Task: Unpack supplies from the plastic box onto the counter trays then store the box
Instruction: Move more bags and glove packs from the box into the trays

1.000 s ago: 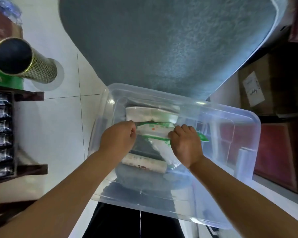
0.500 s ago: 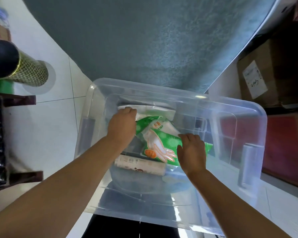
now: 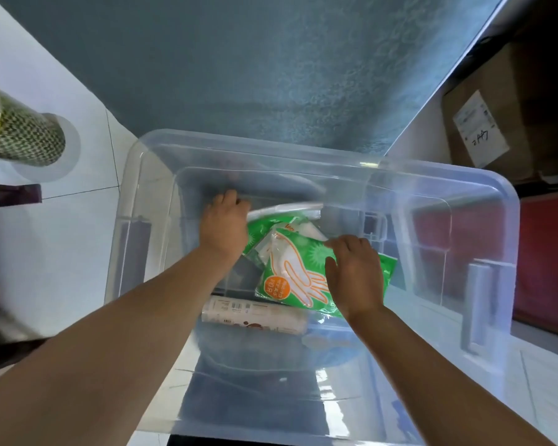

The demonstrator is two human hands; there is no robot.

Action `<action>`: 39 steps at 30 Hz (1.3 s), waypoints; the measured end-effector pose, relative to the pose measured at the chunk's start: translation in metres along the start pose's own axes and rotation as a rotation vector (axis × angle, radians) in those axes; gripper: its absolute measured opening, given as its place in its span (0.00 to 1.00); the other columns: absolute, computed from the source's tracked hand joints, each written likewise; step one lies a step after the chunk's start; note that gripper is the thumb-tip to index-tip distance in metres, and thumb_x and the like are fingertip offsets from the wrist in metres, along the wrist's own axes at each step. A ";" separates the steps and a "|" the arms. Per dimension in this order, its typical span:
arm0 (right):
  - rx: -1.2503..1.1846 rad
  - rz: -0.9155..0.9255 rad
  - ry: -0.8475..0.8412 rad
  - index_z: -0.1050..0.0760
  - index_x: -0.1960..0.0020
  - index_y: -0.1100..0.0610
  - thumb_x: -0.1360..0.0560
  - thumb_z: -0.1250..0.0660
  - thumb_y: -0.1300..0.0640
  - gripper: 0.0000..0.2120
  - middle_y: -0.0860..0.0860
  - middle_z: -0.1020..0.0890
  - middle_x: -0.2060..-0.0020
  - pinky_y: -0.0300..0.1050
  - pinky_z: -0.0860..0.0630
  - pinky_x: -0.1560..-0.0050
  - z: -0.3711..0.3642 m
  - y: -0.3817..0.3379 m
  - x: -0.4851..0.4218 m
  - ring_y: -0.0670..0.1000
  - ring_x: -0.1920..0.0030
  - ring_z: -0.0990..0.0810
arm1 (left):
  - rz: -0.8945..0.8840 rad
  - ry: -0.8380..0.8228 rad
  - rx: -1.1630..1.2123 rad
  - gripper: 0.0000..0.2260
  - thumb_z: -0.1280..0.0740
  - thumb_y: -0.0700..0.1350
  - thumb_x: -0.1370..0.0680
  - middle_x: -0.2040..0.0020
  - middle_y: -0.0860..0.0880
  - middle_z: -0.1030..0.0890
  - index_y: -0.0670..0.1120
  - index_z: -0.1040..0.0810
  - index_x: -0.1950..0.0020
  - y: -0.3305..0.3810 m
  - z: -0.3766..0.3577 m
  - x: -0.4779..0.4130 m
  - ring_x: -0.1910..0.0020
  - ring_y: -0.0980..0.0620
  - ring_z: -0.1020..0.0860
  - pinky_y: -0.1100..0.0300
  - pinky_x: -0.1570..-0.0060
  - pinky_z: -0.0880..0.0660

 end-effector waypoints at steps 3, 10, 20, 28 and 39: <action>-0.018 -0.002 0.007 0.20 0.53 0.60 0.35 0.30 0.68 0.12 0.59 0.18 0.57 0.53 0.25 0.56 0.013 -0.005 0.005 0.62 0.57 0.22 | 0.007 -0.031 0.064 0.11 0.38 0.35 0.26 0.53 0.43 0.19 0.45 0.24 0.46 0.006 0.013 0.007 0.57 0.42 0.20 0.56 0.65 0.30; -0.111 0.146 0.091 0.21 0.48 0.63 0.38 0.31 0.72 0.19 0.62 0.19 0.51 0.56 0.25 0.49 0.080 -0.046 0.008 0.64 0.50 0.21 | -0.008 -0.077 0.181 0.07 0.43 0.39 0.23 0.54 0.42 0.19 0.47 0.27 0.49 0.000 0.079 0.042 0.57 0.39 0.22 0.57 0.64 0.32; 0.113 0.060 -0.126 0.27 0.39 0.51 0.25 0.40 0.56 0.14 0.54 0.18 0.46 0.48 0.27 0.50 0.218 -0.099 0.060 0.59 0.47 0.21 | -0.592 -0.045 0.043 0.08 0.40 0.43 0.25 0.48 0.47 0.20 0.49 0.26 0.47 0.049 0.242 0.109 0.48 0.43 0.22 0.54 0.55 0.26; 0.135 -0.188 0.018 0.25 0.46 0.53 0.24 0.41 0.52 0.10 0.55 0.17 0.51 0.48 0.26 0.56 0.307 -0.070 0.158 0.60 0.50 0.20 | -0.846 -0.107 0.184 0.06 0.34 0.49 0.29 0.56 0.52 0.18 0.53 0.22 0.53 0.126 0.328 0.128 0.56 0.49 0.22 0.58 0.59 0.28; -0.431 -0.684 0.152 0.29 0.67 0.51 0.29 0.33 0.56 0.10 0.49 0.26 0.69 0.41 0.33 0.68 0.385 0.016 0.325 0.49 0.68 0.27 | -0.648 -0.796 1.085 0.08 0.31 0.36 0.27 0.60 0.52 0.17 0.48 0.22 0.54 0.276 0.321 0.203 0.62 0.56 0.18 0.62 0.63 0.22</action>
Point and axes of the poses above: each hand's wrist, its own x-axis away from the middle knuckle, its own z-axis out of the back of the hand, y = z × x, the point moved 1 cm from there along -x, towards the middle knuckle
